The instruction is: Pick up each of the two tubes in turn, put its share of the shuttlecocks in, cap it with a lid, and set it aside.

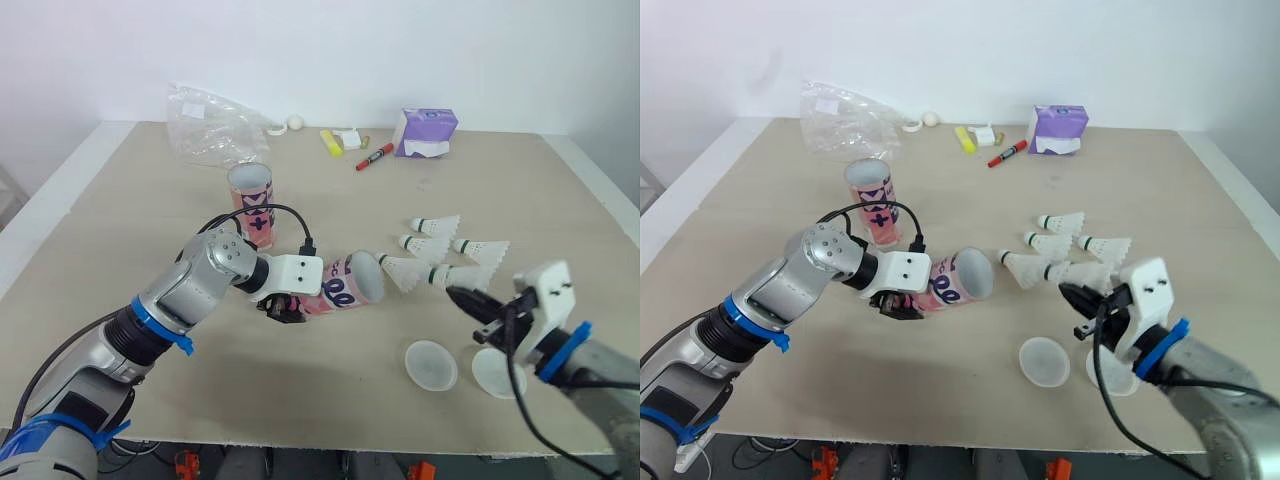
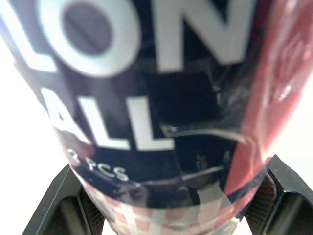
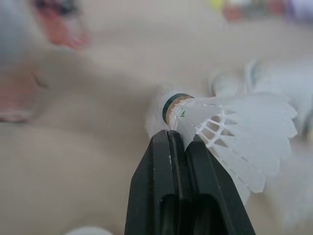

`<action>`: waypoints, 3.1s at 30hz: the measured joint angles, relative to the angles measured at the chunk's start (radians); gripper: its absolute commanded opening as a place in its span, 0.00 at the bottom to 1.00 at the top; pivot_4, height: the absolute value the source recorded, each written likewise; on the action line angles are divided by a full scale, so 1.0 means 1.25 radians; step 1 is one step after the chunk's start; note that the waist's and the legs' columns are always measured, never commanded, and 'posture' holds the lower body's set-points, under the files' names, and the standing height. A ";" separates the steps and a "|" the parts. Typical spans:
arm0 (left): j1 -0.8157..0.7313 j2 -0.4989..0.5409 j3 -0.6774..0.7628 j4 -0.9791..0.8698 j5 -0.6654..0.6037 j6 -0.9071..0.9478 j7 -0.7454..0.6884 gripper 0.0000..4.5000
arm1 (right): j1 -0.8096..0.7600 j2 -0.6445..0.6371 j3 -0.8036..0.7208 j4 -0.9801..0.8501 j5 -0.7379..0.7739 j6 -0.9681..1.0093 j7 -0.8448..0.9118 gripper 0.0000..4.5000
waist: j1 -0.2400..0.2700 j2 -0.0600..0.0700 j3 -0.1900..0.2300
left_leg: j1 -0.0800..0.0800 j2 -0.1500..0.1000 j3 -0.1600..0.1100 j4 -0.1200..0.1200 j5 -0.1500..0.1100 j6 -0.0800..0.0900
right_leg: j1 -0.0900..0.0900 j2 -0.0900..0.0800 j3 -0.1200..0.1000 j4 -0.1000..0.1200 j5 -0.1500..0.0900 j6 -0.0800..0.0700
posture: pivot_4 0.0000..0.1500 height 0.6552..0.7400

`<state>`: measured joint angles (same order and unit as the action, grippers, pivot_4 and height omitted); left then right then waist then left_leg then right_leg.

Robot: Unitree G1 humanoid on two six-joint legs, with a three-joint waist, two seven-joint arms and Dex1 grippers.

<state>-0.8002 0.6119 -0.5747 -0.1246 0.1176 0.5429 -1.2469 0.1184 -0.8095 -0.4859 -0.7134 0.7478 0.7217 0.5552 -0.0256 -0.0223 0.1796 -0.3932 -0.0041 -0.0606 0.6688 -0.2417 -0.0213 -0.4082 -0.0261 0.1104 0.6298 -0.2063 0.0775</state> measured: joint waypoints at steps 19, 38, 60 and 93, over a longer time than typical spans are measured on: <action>-0.009 -0.017 0.004 0.023 0.000 -0.008 -0.009 0.71 | -0.145 -0.140 0.197 -0.054 -0.132 -0.221 0.236 0.17 | 0.003 -0.002 0.000 | -0.002 0.000 0.001 0.001 0.000 0.000 | 0.000 -0.001 -0.001 -0.001 -0.001 0.001 | 1.00 1.00; -0.007 -0.019 0.006 0.020 0.001 0.008 -0.004 0.71 | -0.080 0.132 0.125 0.123 -0.046 -0.049 -0.070 0.98 | 0.004 -0.002 0.000 | -0.001 0.000 0.001 0.000 0.000 0.001 | 0.000 -0.001 0.000 0.000 -0.001 0.001 | 1.00 1.00; -0.006 -0.023 0.007 0.013 0.001 0.023 0.002 0.71 | -0.181 0.338 0.232 0.206 -0.052 0.077 -0.240 0.98 | 0.003 0.000 0.000 | -0.002 0.000 0.000 0.000 0.000 0.001 | 0.000 0.000 0.000 0.000 -0.001 0.001 | 1.00 1.00; 0.002 -0.033 0.016 0.009 0.004 0.034 0.017 0.71 | -0.318 0.283 0.186 0.211 0.026 0.160 -0.219 0.02 | 0.002 0.001 0.000 | -0.003 0.000 -0.001 -0.001 0.000 0.001 | 0.000 0.000 0.000 -0.001 -0.002 0.001 | 1.00 1.00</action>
<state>-0.7976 0.5705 -0.5544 -0.1133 0.1230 0.5859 -1.2254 -0.2786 -0.4561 -0.2532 -0.4491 0.7805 0.9219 0.2809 -0.0236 -0.0211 0.1797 -0.3969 -0.0045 -0.0613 0.6681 -0.2412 -0.0205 -0.4088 -0.0264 0.1104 0.6291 -0.2083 0.0790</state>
